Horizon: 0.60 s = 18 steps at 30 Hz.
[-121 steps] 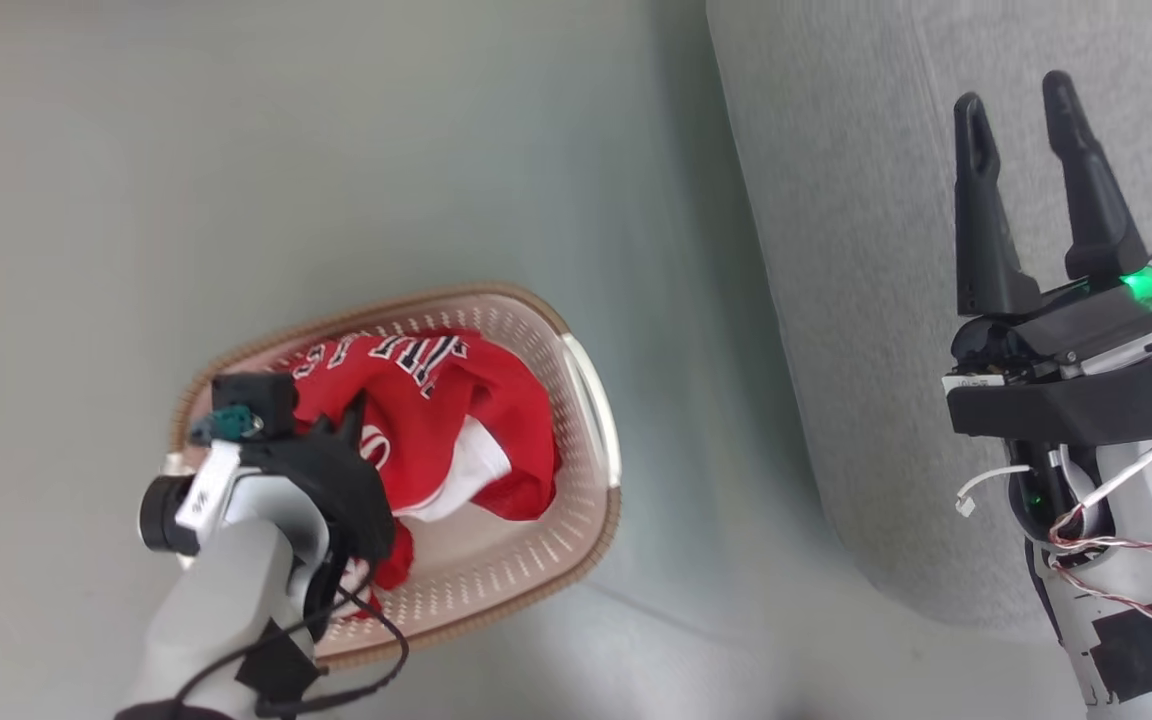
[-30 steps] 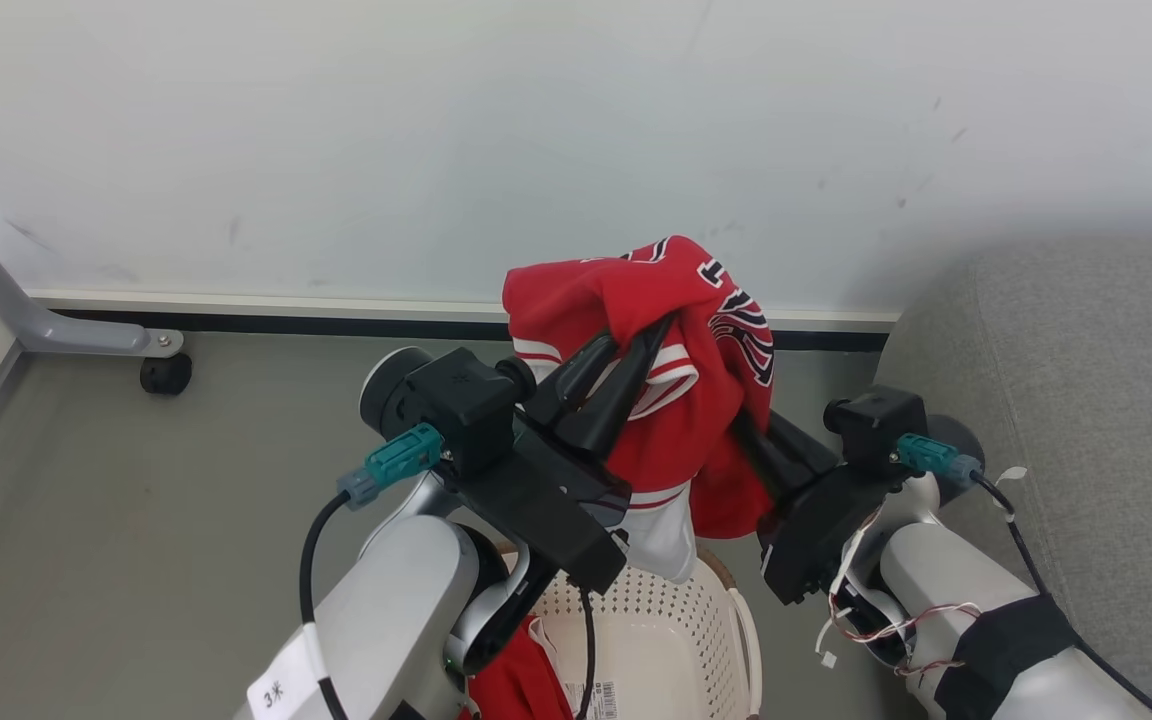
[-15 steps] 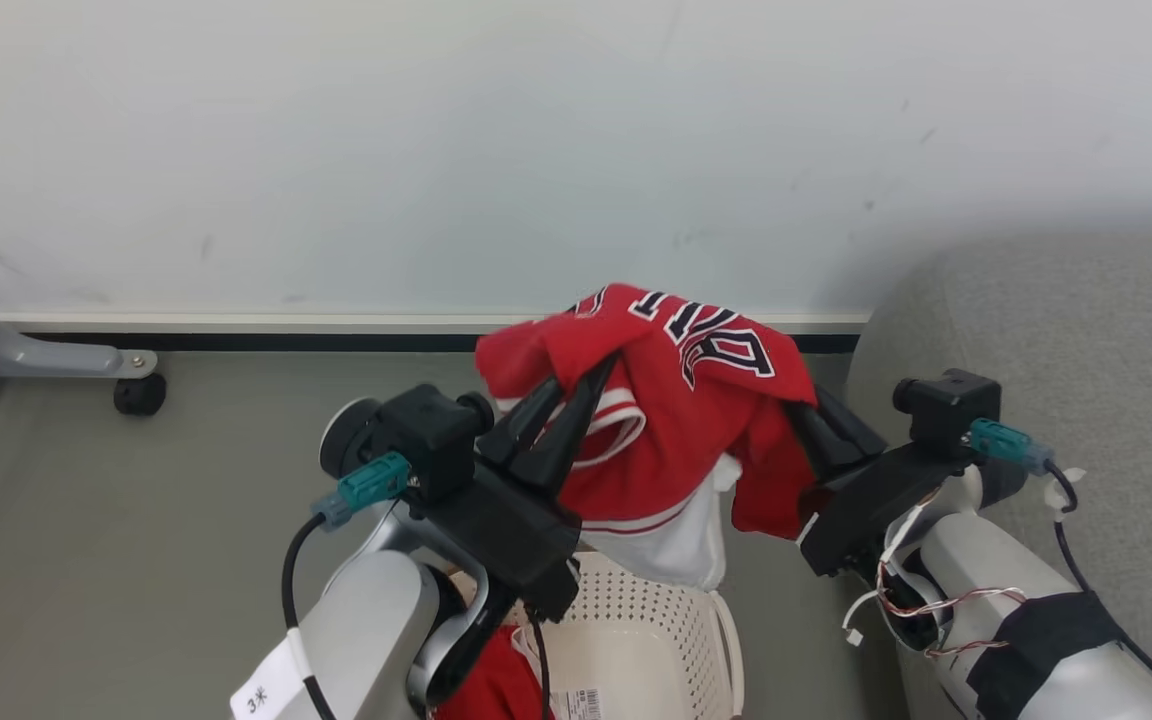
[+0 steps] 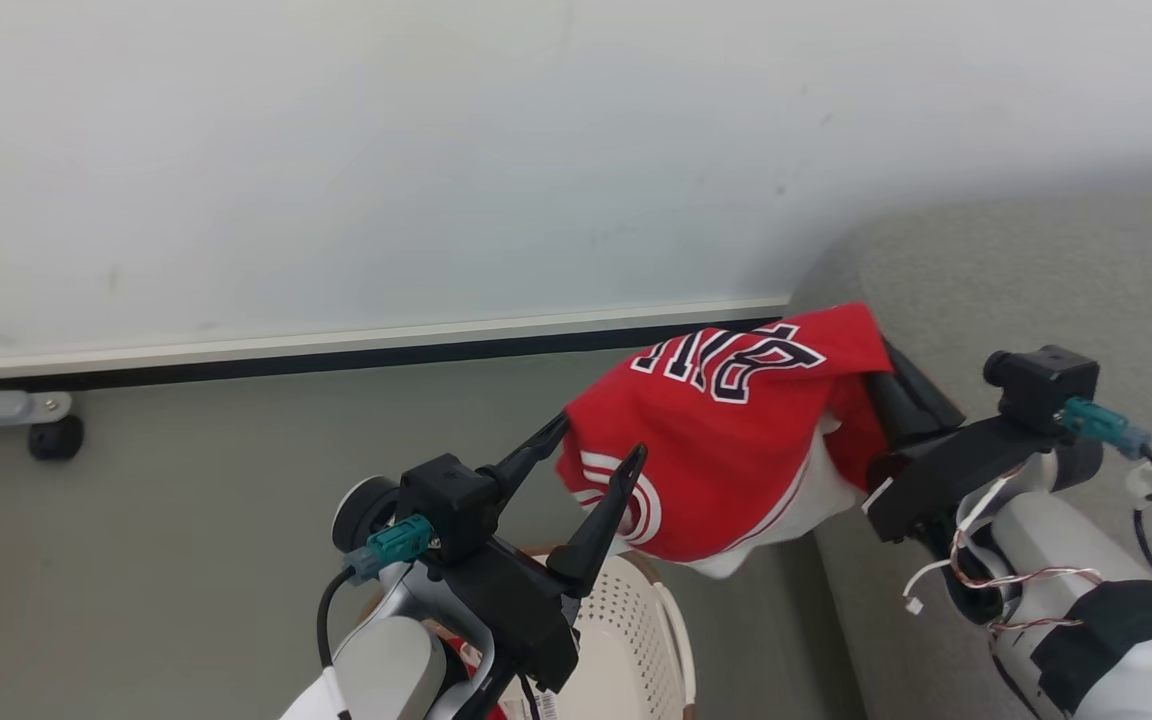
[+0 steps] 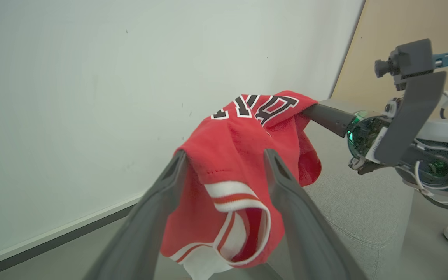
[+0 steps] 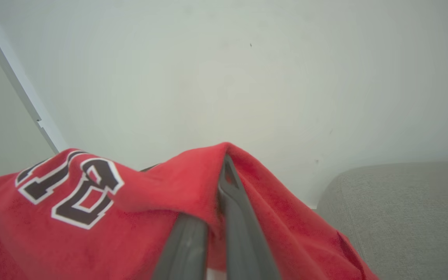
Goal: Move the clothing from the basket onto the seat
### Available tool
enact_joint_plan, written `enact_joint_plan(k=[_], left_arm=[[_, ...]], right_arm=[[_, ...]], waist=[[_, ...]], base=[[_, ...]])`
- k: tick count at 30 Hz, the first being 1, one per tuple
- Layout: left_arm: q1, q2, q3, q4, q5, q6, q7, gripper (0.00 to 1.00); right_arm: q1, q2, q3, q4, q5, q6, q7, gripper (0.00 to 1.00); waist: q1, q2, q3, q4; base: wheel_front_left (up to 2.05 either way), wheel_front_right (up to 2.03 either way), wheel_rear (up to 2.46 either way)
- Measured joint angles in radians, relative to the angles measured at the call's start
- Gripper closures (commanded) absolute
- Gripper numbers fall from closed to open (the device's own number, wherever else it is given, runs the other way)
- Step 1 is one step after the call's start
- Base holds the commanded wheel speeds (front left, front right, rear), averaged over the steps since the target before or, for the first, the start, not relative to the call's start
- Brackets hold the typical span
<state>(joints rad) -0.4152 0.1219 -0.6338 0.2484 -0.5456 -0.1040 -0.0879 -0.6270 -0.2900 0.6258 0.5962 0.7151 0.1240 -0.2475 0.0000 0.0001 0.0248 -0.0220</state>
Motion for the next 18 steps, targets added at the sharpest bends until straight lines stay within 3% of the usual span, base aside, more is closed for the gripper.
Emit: enact_joint_plan(k=[5, 18], left_arm=[[0.016, 0.003, 0.002, 0.003, 0.000, 0.009, 0.000, 0.00], [0.034, 0.022, 0.008, -0.019, 0.003, 0.025, -0.011, 0.00]], right_arm=[[-0.001, -0.032, -0.044, -0.032, 0.002, -0.003, 0.000, 1.00], [0.057, -0.127, -0.134, -0.165, 0.031, -0.073, -0.001, 1.00]], waist=[[0.0000, 0.0000, 0.002, -0.045], [0.0000, 0.0000, 0.014, -0.181]], base=[[0.00, 0.00, 0.00], [0.00, 0.00, 0.00]])
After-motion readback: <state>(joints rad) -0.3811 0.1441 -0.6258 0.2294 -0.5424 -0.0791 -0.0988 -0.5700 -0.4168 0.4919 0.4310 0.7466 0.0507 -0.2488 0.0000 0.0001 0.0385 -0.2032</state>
